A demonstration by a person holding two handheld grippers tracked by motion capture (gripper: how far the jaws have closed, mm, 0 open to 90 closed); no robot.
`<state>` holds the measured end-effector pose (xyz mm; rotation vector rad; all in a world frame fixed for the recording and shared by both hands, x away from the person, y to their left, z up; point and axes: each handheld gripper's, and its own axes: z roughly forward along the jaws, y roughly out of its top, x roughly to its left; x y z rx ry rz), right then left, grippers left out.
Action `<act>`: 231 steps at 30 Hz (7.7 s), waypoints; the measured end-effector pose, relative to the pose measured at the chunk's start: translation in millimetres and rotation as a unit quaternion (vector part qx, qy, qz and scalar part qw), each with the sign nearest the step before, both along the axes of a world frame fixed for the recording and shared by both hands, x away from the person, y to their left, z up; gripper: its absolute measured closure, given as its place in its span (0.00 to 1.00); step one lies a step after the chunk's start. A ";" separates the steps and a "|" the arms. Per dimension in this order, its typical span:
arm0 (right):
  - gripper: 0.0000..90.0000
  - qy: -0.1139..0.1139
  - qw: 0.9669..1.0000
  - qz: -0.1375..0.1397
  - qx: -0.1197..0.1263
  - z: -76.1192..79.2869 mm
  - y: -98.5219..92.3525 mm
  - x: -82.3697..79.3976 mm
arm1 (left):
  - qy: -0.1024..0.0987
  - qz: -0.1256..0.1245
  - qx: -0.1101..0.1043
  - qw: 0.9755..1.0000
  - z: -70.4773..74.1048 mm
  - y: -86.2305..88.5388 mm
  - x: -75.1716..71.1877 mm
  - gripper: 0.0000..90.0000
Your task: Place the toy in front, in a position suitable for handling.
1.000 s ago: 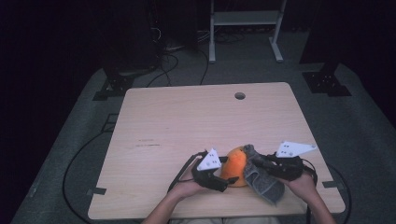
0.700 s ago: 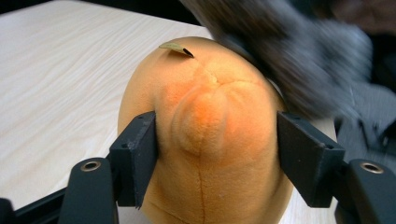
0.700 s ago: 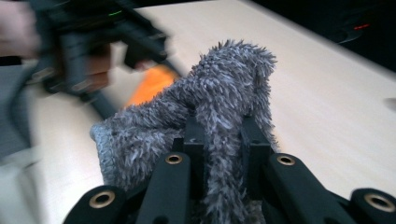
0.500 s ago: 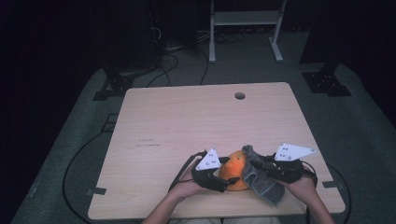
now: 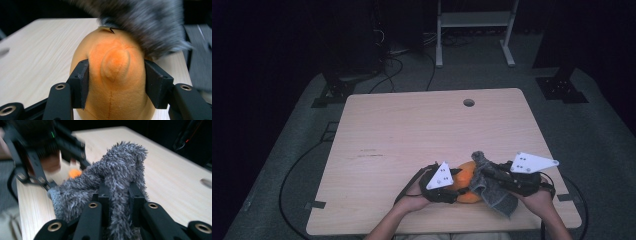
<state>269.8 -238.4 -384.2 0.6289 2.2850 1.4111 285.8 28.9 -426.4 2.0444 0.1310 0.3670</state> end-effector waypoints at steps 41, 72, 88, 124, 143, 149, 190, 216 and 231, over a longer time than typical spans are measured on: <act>0.84 0.064 0.998 0.023 -0.017 -23.5 8.1 7.0 | 0.112 0.060 -0.016 0.992 3.9 14.7 18.2 0.20; 0.84 0.076 0.997 -0.013 -0.031 -37.5 -20.6 17.9 | 0.096 0.017 0.008 0.995 -9.7 25.4 15.2 0.34; 0.84 0.111 0.994 -0.011 0.002 -45.3 -31.4 23.1 | 0.105 0.023 0.001 0.994 -13.6 27.2 17.8 0.30; 0.84 0.066 0.998 0.020 0.001 -21.2 -6.7 6.7 | 0.091 0.028 0.007 0.995 -11.7 16.5 13.5 0.30; 0.84 0.054 0.998 0.037 0.013 -19.9 -9.9 6.0 | 0.083 0.004 0.002 0.997 -9.5 10.4 6.8 0.34; 0.84 0.061 0.997 0.028 -0.022 -24.0 -2.4 8.9 | 0.059 -0.012 0.015 0.998 -14.2 9.5 2.9 0.27; 0.84 0.078 0.996 -0.006 -0.042 -28.5 -32.8 8.7 | 0.089 -0.021 -0.015 0.996 -14.7 9.6 2.8 0.29; 0.84 0.103 0.995 0.003 -0.014 -43.2 -35.6 13.7 | 0.125 -0.009 -0.008 0.992 -21.1 39.9 20.2 0.31; 0.84 0.109 0.994 -0.008 -0.024 -44.4 -30.7 14.2 | 0.141 -0.002 -0.029 0.990 -24.6 40.7 25.6 0.31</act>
